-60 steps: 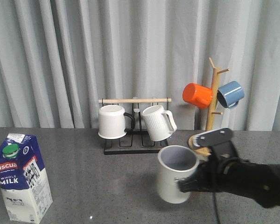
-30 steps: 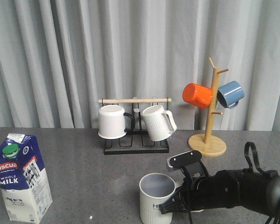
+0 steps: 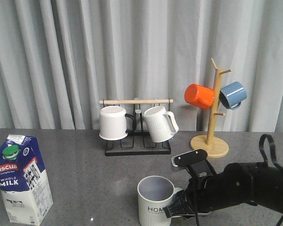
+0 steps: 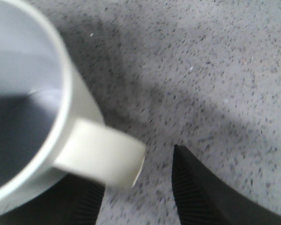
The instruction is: Place milk next to cup
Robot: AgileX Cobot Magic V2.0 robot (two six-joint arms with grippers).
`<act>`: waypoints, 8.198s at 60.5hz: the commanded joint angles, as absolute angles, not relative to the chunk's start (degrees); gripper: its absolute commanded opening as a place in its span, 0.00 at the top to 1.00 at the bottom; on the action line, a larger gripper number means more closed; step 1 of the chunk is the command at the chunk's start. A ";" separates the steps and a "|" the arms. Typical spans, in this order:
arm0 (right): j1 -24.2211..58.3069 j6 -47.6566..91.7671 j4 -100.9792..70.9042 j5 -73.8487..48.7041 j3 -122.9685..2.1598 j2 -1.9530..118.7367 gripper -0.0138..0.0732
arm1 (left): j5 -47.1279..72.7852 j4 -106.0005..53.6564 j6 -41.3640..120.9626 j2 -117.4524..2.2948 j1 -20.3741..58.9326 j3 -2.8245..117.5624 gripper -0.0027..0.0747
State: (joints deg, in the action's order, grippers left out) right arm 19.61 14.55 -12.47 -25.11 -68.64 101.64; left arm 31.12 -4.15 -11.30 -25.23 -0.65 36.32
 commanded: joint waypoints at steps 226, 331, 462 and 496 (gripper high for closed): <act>19.53 16.77 -13.77 -29.59 -24.56 34.04 0.85 | 70.61 -19.80 1.49 -98.37 -0.46 104.41 0.84; 19.53 16.56 -14.00 -29.54 -24.56 34.04 0.85 | 71.55 -21.98 6.44 -100.71 18.41 104.36 0.45; 19.53 16.56 -13.71 -16.09 -24.56 34.04 0.85 | 59.03 -11.80 5.98 -32.24 18.41 62.10 0.98; 19.53 16.56 -13.71 -16.38 -24.56 34.04 0.85 | 20.15 -7.89 6.34 -25.31 15.56 38.35 0.98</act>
